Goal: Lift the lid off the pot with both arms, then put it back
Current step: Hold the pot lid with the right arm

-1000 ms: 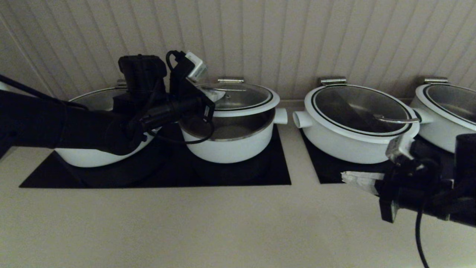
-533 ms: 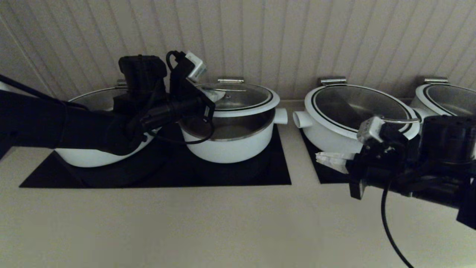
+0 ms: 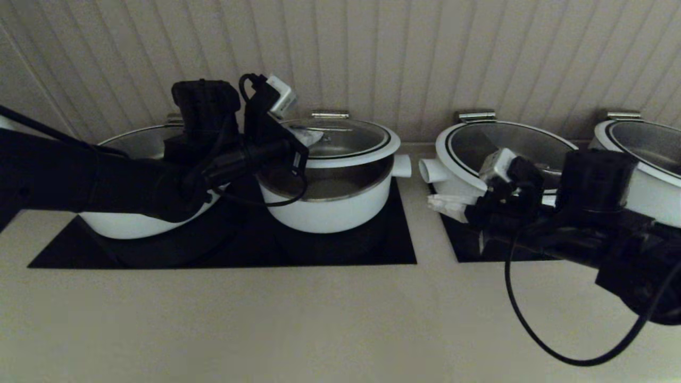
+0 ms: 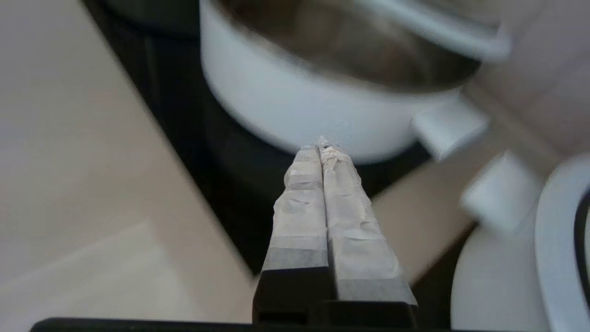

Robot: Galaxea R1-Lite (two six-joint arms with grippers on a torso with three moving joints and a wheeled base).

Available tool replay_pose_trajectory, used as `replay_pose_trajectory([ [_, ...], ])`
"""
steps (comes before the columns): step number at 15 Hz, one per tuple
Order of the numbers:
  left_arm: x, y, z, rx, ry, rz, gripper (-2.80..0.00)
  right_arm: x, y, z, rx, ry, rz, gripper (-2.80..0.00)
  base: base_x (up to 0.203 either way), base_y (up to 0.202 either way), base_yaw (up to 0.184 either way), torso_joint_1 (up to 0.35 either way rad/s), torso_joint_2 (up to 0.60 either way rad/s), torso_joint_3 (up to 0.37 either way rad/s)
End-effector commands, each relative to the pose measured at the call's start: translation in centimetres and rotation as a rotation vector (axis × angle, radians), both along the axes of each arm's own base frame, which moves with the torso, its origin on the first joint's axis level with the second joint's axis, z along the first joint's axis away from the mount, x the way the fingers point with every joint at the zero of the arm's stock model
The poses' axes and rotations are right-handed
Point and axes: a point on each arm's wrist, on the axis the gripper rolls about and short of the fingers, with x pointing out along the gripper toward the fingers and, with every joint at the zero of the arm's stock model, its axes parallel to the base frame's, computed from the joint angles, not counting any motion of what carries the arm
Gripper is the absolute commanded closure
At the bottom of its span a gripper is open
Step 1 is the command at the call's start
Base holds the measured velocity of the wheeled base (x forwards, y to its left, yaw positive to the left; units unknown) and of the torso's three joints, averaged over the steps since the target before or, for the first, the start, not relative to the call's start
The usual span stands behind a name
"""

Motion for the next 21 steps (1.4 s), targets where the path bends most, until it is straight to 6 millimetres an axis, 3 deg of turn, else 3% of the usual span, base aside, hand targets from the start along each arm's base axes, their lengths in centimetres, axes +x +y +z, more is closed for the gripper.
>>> replay_pose_trajectory([
  [1, 0.1, 0.0, -0.1, 0.001, -0.002, -0.001, 0.00, 0.9, 1.7, -1.1, 0.013, -0.006, 0.041, 0.00, 0.000, 0.000, 0.000, 0.000, 0.00, 0.000],
  [14, 0.2, 0.0, -0.3, -0.001, 0.005, 0.000, 0.00, 5.8, 4.7, -2.9, 0.165, -0.028, -0.032, 0.00, 0.000, 0.000, 0.000, 0.000, 0.00, 0.000],
  [19, 0.1, 0.0, -0.2, -0.002, 0.004, 0.002, 0.00, 8.7, 6.0, -3.3, 0.225, -0.115, -0.033, 0.00, 0.000, 0.000, 0.000, 0.000, 0.00, 0.000],
  [21, 0.2, 0.0, -0.3, -0.002, 0.008, 0.002, 0.00, 8.6, 6.7, -3.7, 0.231, -0.123, -0.022, 0.00, 0.000, 0.000, 0.000, 0.000, 0.00, 0.000],
])
